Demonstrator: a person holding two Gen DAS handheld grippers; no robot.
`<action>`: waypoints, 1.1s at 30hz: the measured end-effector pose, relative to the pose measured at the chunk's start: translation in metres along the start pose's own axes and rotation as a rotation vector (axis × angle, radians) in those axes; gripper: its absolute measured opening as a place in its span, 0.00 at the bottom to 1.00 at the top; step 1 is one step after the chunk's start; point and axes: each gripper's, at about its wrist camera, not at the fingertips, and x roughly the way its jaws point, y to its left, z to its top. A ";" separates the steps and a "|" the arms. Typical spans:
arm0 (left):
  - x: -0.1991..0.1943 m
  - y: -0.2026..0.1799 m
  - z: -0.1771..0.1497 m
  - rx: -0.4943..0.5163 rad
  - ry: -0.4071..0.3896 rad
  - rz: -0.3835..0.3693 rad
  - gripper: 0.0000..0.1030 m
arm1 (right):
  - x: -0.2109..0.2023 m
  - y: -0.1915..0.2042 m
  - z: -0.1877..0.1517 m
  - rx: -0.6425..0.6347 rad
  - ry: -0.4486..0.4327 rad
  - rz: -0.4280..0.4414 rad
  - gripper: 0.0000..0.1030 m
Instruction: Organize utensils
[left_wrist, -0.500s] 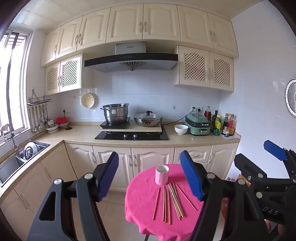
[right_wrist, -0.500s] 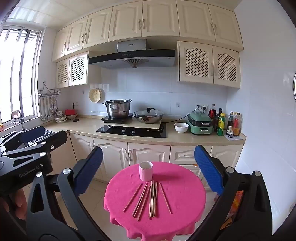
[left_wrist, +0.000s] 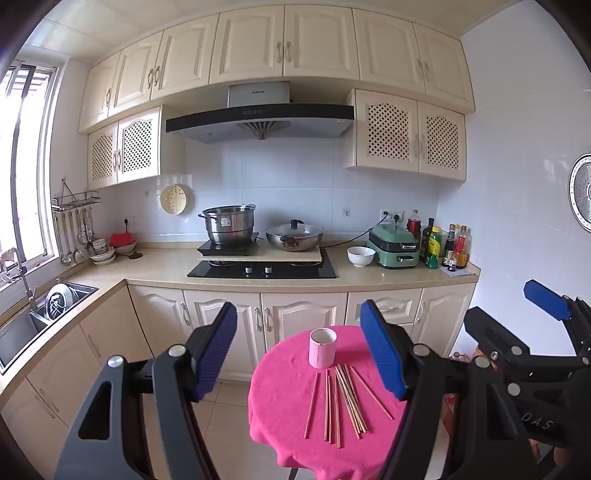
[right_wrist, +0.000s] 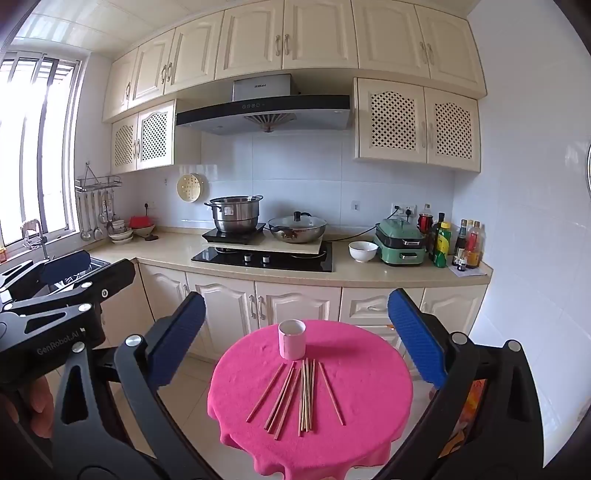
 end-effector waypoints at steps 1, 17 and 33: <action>0.000 0.001 0.000 0.000 0.001 -0.001 0.67 | 0.001 0.000 0.000 0.000 0.000 0.000 0.94; 0.014 0.006 -0.011 -0.004 0.012 -0.009 0.67 | 0.012 0.003 -0.010 0.008 0.012 -0.001 0.94; 0.026 0.011 -0.013 -0.004 0.023 -0.010 0.67 | 0.020 0.009 -0.017 0.010 0.007 0.003 0.94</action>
